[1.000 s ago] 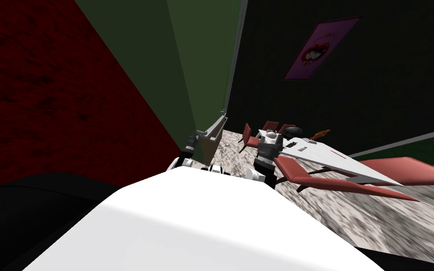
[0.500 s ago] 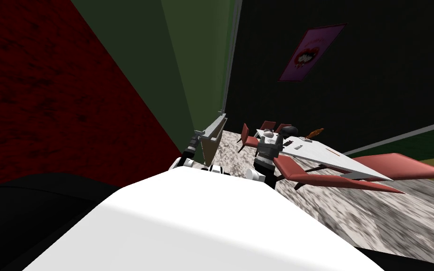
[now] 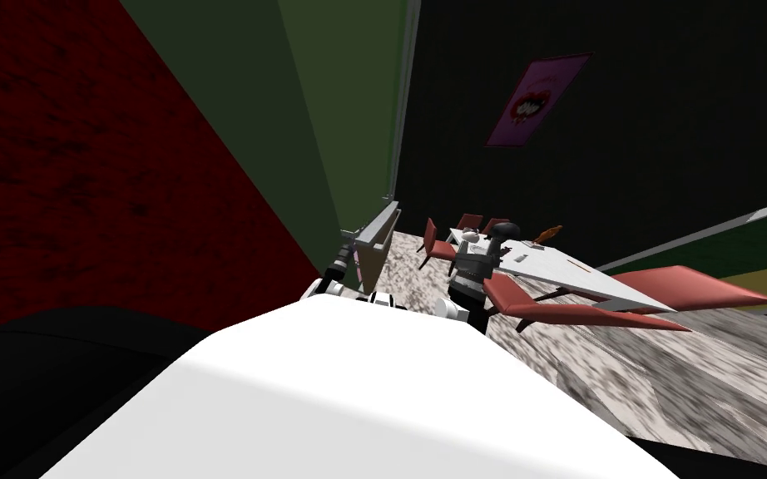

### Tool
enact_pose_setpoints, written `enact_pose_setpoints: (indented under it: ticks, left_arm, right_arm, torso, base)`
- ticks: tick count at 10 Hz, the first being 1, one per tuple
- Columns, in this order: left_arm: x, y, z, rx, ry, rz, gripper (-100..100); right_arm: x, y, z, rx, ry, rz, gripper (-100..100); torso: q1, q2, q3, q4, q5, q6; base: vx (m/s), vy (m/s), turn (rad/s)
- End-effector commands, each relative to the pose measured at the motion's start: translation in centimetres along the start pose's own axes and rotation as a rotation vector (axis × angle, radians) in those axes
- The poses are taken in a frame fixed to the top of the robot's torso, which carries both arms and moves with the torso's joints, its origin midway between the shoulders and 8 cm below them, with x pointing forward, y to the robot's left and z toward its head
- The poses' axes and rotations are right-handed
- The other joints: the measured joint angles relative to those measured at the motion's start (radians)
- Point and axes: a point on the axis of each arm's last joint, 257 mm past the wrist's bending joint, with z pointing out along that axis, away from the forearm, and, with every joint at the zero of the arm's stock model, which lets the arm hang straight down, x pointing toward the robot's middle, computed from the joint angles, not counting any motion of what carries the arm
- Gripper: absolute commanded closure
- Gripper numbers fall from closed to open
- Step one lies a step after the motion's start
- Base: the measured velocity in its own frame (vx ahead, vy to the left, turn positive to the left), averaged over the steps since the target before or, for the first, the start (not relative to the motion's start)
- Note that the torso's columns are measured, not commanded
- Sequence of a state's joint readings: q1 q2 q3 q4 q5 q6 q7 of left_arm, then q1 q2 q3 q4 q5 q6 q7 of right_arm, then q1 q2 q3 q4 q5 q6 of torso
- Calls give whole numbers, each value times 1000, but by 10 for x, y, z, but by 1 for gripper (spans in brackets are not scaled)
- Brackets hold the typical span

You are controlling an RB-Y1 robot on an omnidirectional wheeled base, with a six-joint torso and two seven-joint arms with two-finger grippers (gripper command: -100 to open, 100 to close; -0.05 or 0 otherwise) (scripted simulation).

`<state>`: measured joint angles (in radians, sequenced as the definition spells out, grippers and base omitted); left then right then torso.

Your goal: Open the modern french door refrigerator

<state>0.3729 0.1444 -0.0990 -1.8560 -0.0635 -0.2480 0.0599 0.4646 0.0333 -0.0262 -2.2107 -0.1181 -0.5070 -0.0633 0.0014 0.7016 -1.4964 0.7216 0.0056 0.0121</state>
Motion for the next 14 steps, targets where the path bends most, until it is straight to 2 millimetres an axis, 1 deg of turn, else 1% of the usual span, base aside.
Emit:
enact_pose_setpoints:
  ticks: [1, 2, 3, 4, 6, 7, 8, 9, 11, 13, 14]
  left_arm:
    - [12, 35, 0, -93, 22, 8, -100]
    - [14, 44, 0, -116, 29, 12, -100]
    - [18, 58, -2, -153, 40, 20, -100]
    - [19, 63, -2, -167, 44, 22, -100]
    - [16, 50, 2, -147, 37, 24, -100]
    - [17, 52, 1, -144, 39, 21, -100]
    - [17, 52, 1, -145, 38, 22, 100]
    - [19, 49, 1, -142, 39, 22, 100]
    - [20, 46, 1, -138, 39, 23, 100]
    - [23, 42, 1, -134, 40, 23, 100]
    - [22, 43, 1, -135, 40, 23, 100]
  right_arm:
    - [0, 0, 0, 0, 0, 0, 0]
    - [0, 0, 0, 0, 0, 0, 0]
    - [0, 0, 0, 0, 0, 0, 0]
    - [0, 0, 0, 0, 0, 0, 0]
    - [0, 0, 0, 0, 0, 0, 0]
    - [0, 0, 0, 0, 0, 0, 0]
    - [0, 0, 0, 0, 0, 0, 0]
    - [0, 0, 0, 0, 0, 0, 0]
    - [0, 0, 0, 0, 0, 0, 0]
    - [0, 0, 0, 0, 0, 0, 0]
    - [0, 0, 0, 0, 0, 0, 0]
  torso:
    - [-1, 9, 4, 6, -3, -6]
    - [-4, 24, 13, 12, -5, -9]
    - [-4, 35, 20, 16, -6, -11]
    - [-1, 30, 18, 13, -4, -8]
    - [2, 28, 16, 13, -4, -11]
    - [0, 28, 15, 14, -5, -12]
    - [-1, 34, 19, 15, -5, -12]
    - [-1, 39, 22, 17, -5, -12]
    - [-9, 40, 23, 18, -8, -12]
    - [-3, 37, 21, 17, -6, -12]
    - [-1, 35, 20, 16, -6, -12]
  base:
    - [36, -56, -92]
    - [46, -62, -72]
    - [17, -53, -20]
    - [-9, -49, -64]
    - [37, -23, -18]
    - [64, -12, -5]
    - [12, -2, 2]
    - [0, -104, 0]
    - [-34, -171, 9]
    - [-33, -183, 4]
    - [-8, -85, 6]
